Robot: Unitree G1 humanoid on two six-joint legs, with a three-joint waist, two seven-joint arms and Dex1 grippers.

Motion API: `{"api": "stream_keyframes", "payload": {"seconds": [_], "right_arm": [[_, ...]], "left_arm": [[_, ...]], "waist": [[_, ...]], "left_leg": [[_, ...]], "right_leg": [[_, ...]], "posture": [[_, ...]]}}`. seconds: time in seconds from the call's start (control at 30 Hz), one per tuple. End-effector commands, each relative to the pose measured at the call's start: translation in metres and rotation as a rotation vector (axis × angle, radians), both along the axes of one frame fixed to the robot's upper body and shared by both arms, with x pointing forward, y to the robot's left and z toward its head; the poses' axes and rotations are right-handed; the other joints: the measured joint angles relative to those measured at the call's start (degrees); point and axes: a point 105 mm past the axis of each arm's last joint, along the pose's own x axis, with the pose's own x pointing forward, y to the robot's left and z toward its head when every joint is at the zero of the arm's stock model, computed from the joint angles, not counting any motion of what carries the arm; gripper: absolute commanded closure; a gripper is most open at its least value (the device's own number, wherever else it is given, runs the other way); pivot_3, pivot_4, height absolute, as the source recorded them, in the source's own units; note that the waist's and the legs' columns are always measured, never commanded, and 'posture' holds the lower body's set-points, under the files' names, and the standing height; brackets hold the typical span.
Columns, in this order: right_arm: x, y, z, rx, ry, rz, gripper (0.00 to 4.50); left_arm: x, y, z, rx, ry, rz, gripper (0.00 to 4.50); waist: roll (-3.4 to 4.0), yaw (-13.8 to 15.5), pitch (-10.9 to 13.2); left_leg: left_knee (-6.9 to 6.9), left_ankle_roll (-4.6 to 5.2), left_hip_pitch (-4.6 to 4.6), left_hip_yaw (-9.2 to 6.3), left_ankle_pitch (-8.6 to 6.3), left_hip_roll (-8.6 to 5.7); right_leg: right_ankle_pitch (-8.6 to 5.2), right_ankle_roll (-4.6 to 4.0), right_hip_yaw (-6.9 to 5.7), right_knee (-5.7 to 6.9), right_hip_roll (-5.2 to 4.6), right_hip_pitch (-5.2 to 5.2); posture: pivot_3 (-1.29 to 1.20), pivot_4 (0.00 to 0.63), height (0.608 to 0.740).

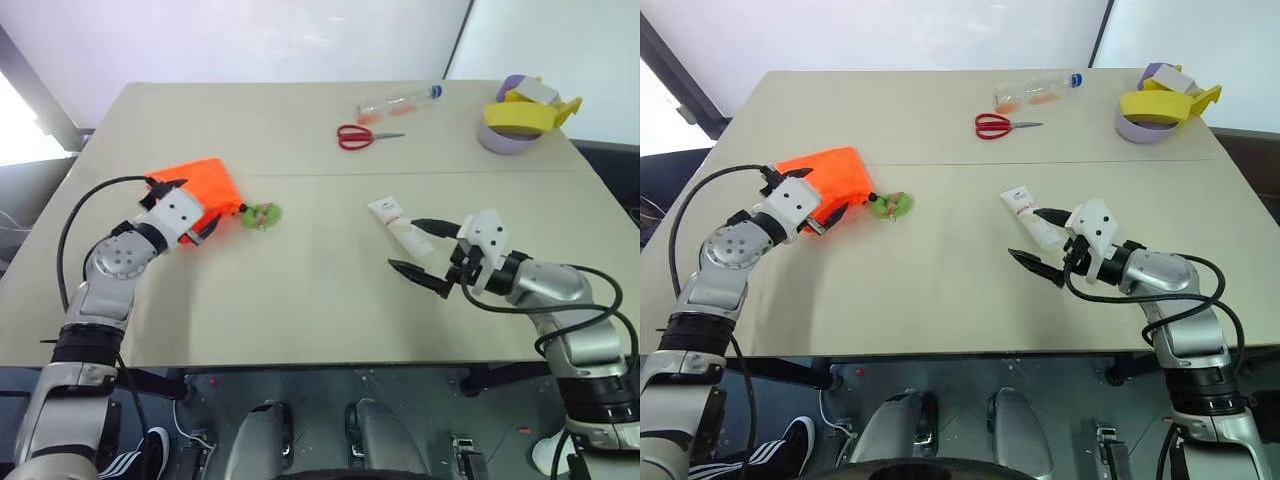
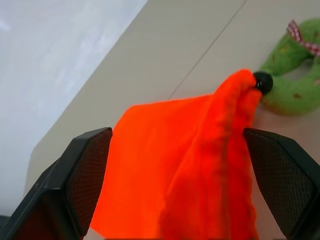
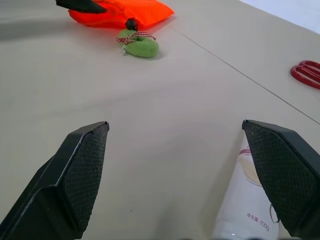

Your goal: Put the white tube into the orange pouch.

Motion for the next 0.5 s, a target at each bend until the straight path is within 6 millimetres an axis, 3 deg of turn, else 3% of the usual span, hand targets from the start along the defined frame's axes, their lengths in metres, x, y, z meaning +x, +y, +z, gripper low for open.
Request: {"api": "stream_keyframes", "payload": {"seconds": [0.03, 0.37, 0.43, 0.5], "right_arm": [[-0.003, 0.001, 0.012, -0.005, -0.058, 0.003, 0.04], [-0.003, 0.000, 0.008, -0.009, -0.061, -0.010, 0.04], [-0.003, 0.000, 0.008, -0.009, -0.062, -0.010, 0.00], [-0.004, -0.001, 0.008, -0.011, -0.063, -0.011, 0.00]], "left_arm": [[0.005, 0.000, 0.007, 0.020, -0.037, 0.005, 0.03], [0.014, 0.001, 0.005, -0.023, -0.067, 0.045, 0.03], [0.016, 0.001, 0.002, -0.031, -0.064, 0.054, 0.57], [0.017, 0.000, 0.001, -0.047, -0.064, 0.060, 1.42]], "waist": [[-0.01, 0.0, 0.0], [-0.02, 0.1, 0.0], [-0.02, 0.1, 0.0], [-0.02, 0.1, 0.0]], "left_leg": [[0.02, 0.02, 0.00, 0.00, 0.01, 0.00], [0.38, 0.07, 0.00, 0.00, 0.04, 0.00], [0.43, 0.08, 0.00, 0.00, 0.04, 0.00], [0.49, 0.09, 0.00, 0.00, 0.03, 0.00]], "right_leg": [[0.01, 0.01, 0.00, 0.03, 0.00, 0.00], [0.09, 0.15, -0.01, 0.20, 0.01, 0.11], [0.10, 0.18, -0.01, 0.21, 0.01, 0.14], [0.11, 0.19, -0.01, 0.23, 0.01, 0.14]], "posture": [[0.00, 0.150, 0.740], [0.00, 0.150, 0.740], [0.00, 0.150, 0.740], [0.00, 0.150, 0.740]]}}
